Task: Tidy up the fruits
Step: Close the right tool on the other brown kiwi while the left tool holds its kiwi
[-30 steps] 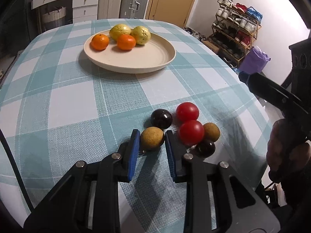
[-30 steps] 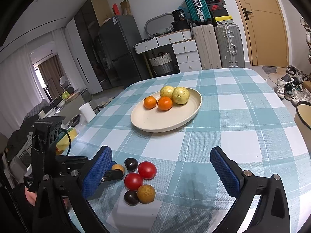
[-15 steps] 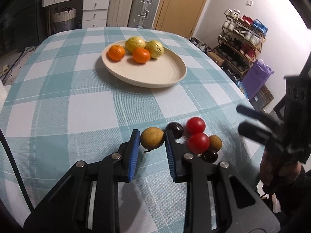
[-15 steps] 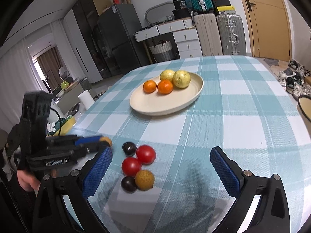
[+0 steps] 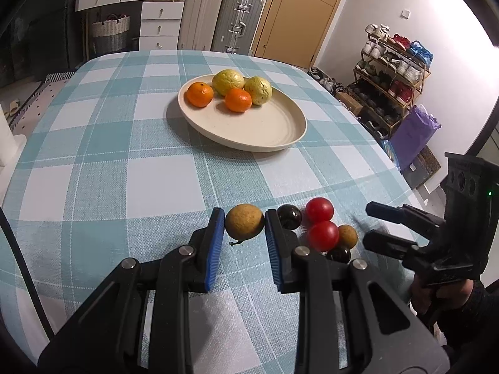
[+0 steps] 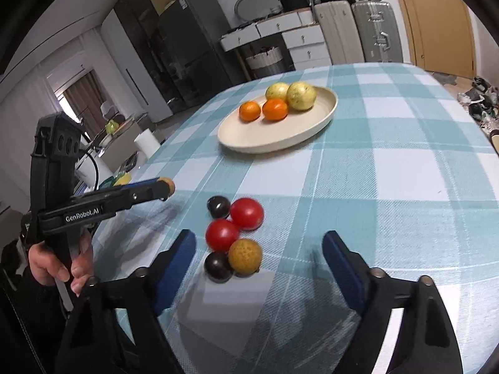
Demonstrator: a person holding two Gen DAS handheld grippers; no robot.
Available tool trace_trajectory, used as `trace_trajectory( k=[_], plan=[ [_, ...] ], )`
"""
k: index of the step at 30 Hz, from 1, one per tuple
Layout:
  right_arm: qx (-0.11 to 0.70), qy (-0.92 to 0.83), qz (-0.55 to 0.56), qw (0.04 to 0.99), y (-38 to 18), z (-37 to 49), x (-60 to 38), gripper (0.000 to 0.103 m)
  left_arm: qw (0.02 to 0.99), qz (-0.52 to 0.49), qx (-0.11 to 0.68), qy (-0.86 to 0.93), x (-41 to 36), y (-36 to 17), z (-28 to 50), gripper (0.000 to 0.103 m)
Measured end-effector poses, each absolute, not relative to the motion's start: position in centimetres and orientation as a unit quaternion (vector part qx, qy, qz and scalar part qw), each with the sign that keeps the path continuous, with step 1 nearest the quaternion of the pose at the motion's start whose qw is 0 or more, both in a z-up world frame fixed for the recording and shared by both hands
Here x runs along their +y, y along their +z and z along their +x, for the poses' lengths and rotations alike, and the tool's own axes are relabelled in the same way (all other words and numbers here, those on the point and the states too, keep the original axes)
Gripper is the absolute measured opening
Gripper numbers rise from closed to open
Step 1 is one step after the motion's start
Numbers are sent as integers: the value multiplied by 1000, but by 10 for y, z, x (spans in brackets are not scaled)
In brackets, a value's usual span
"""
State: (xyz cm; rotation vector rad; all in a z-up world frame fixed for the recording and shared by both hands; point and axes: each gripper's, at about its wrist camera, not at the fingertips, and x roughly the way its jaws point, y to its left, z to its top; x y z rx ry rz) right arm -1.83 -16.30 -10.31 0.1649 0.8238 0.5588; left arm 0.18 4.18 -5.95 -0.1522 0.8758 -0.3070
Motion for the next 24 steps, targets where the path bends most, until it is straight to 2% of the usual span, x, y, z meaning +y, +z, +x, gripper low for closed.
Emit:
trace_trajectory(
  k=[2, 5, 6, 9, 24],
  plan=[
    [401, 271, 77, 872, -106, -18, -160, 77, 890, -74, 424, -149, 42, -61, 1, 24],
    [408, 275, 73, 867, -108, -19, -154, 61, 890, -74, 425, -147, 43, -62, 0, 24],
    [411, 274, 70, 867, -109, -19, -153, 53, 890, -74, 426, -147, 43, -63, 1, 24],
    [418, 276, 67, 863, -111, -19, -149, 42, 888, -77, 430, -145, 44, -66, 1, 24],
    [444, 308, 160, 826, -124, -11, -160, 35, 884, -83, 437, -146, 45, -72, 2, 24]
  ],
)
